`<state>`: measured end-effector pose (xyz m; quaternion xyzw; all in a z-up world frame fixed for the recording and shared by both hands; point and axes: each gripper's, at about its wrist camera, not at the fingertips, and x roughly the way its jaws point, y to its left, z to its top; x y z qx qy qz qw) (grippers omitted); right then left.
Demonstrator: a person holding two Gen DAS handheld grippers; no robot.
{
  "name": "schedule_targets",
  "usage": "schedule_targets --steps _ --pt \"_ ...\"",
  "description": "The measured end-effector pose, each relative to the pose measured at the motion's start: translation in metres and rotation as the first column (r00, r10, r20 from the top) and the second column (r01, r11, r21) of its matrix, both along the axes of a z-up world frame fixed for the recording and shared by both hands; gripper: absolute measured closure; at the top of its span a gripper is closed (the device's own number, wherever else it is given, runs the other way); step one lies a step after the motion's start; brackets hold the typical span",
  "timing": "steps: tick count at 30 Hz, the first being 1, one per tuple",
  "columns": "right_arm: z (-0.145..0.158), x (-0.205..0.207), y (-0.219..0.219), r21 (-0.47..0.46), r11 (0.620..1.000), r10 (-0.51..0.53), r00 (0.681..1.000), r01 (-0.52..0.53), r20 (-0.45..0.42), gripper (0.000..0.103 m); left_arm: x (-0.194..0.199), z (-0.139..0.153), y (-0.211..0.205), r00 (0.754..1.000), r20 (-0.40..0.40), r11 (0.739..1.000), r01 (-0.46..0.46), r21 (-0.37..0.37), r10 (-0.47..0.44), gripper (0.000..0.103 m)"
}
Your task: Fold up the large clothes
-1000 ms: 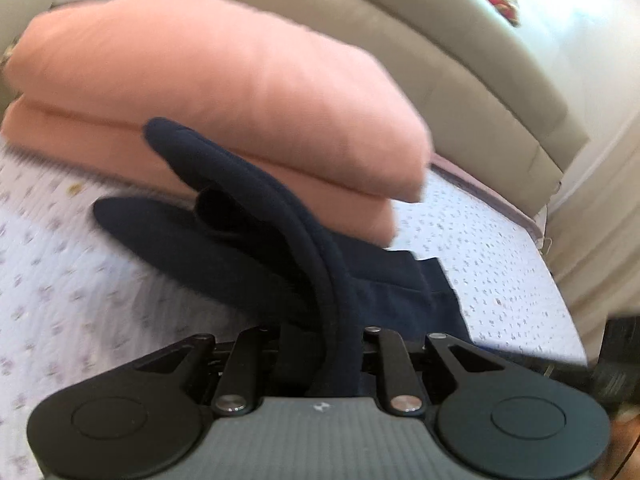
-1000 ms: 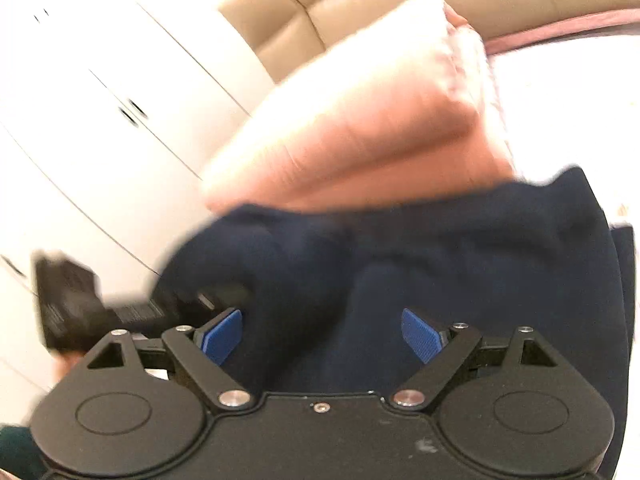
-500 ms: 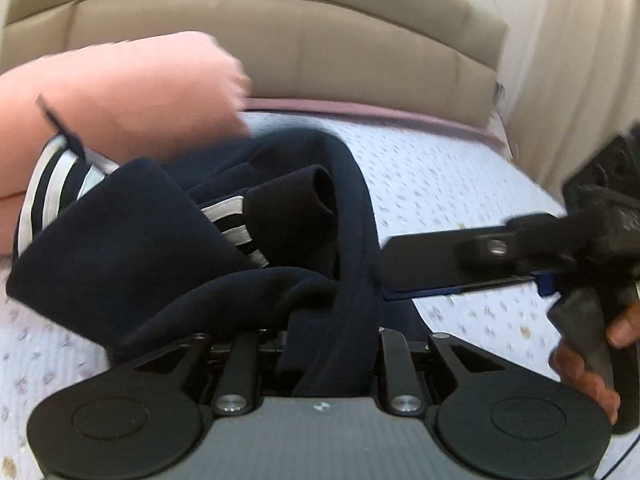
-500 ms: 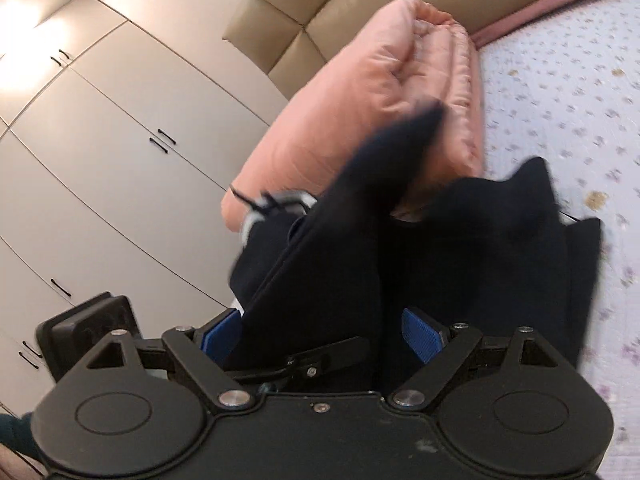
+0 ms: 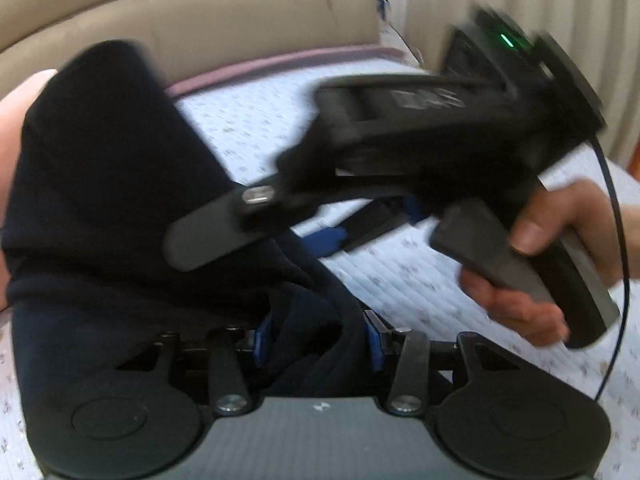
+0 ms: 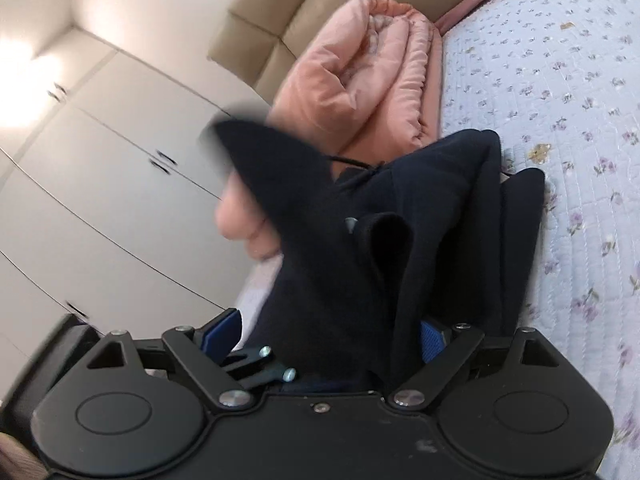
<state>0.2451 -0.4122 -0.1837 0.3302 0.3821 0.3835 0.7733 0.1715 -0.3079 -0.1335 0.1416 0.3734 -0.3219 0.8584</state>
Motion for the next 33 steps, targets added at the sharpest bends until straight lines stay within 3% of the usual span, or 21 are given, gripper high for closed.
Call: schedule_targets --steps 2,4,7,9,11,14,15,16,18,19,20,21,23,25,26,27,28,29,32,33 --pt "-0.003 0.014 0.009 -0.048 0.999 0.018 1.000 -0.018 -0.014 0.000 -0.002 -0.005 -0.002 0.998 -0.059 1.000 0.000 -0.021 -0.001 0.056" --pt "-0.006 0.027 0.014 -0.061 0.998 0.012 1.000 -0.014 -0.023 0.000 -0.006 -0.006 0.002 0.998 -0.060 1.000 0.016 -0.020 -0.017 0.056" --pt "-0.009 0.064 0.022 -0.010 0.998 -0.057 0.994 0.056 -0.096 0.000 -0.016 -0.004 0.002 0.997 -0.037 0.997 0.068 0.025 -0.067 0.056" --pt "-0.012 0.086 0.027 0.034 0.992 -0.114 0.981 0.121 -0.160 0.003 -0.020 0.000 0.010 0.995 -0.057 0.997 0.081 0.009 -0.080 0.055" --pt "-0.004 0.096 0.033 0.025 0.984 -0.171 0.976 0.176 -0.139 0.086 -0.021 0.009 0.023 0.992 -0.105 0.997 0.068 -0.037 -0.071 0.055" --pt "0.021 0.090 0.032 0.005 0.970 -0.244 0.969 0.245 -0.039 0.087 -0.030 0.036 0.061 0.986 -0.159 0.990 0.028 -0.138 -0.050 0.049" --pt "0.024 0.090 0.028 -0.015 0.968 -0.249 0.968 0.249 -0.020 0.087 -0.034 0.047 0.076 0.988 -0.152 0.986 0.010 -0.168 -0.036 0.040" --pt "0.022 0.093 0.021 -0.056 0.965 -0.257 0.966 0.255 -0.037 0.087 -0.036 0.055 0.091 0.991 -0.132 0.982 -0.010 -0.186 -0.015 0.030" --pt "-0.001 0.102 0.004 -0.093 0.961 -0.273 0.946 0.260 -0.173 0.085 -0.033 0.065 0.118 0.996 -0.072 0.979 -0.072 -0.190 0.059 0.023" --pt "-0.015 0.107 -0.005 -0.076 0.966 -0.258 0.929 0.247 -0.265 0.077 -0.027 0.064 0.129 0.993 -0.051 0.979 -0.115 -0.167 0.108 0.023" --pt "-0.029 0.108 -0.015 -0.036 0.970 -0.238 0.910 0.240 -0.340 0.063 -0.015 0.057 0.138 0.986 -0.053 0.976 -0.163 -0.147 0.156 0.024" --pt "-0.036 0.105 -0.024 0.003 0.970 -0.223 0.901 0.242 -0.373 0.059 -0.005 0.049 0.147 0.978 -0.075 0.969 -0.205 -0.138 0.197 0.026" --pt "-0.039 0.094 -0.036 0.077 0.971 -0.176 0.894 0.227 -0.412 0.042 0.015 0.027 0.163 0.955 -0.171 0.951 -0.269 -0.149 0.243 0.024" --pt "-0.032 0.077 -0.037 0.069 0.987 -0.103 0.910 0.142 -0.402 0.034 0.025 0.008 0.177 0.930 -0.295 0.928 -0.291 -0.230 0.218 0.021" --pt "-0.027 0.067 -0.034 0.023 0.995 -0.081 0.918 0.098 -0.387 0.035 0.025 -0.001 0.180 0.924 -0.332 0.934 -0.273 -0.230 0.189 0.018" --pt "-0.023 0.058 -0.030 -0.024 0.997 -0.081 0.922 0.078 -0.379 0.046 0.023 -0.007 0.171 0.932 -0.326 0.951 -0.233 -0.205 0.158 0.018" --pt "-0.018 0.051 -0.028 -0.050 0.995 -0.094 0.925 0.081 -0.368 0.079 0.019 -0.010 0.167 0.944 -0.300 0.965 -0.194 -0.177 0.135 0.018" --pt "-0.011 0.039 -0.025 -0.048 0.993 -0.114 0.933 0.104 -0.343 0.081 0.015 -0.010 0.167 0.952 -0.286 0.973 -0.163 -0.163 0.112 0.018" --pt "0.018 0.012 -0.028 0.118 0.988 -0.080 0.983 0.100 -0.163 0.083 0.002 -0.006 0.173 0.964 -0.257 0.978 -0.117 -0.172 0.070 0.017" --pt "0.024 0.004 -0.032 0.129 0.986 -0.092 0.988 0.108 -0.125 0.083 -0.005 -0.005 0.173 0.973 -0.228 0.982 -0.087 -0.165 0.047 0.015"
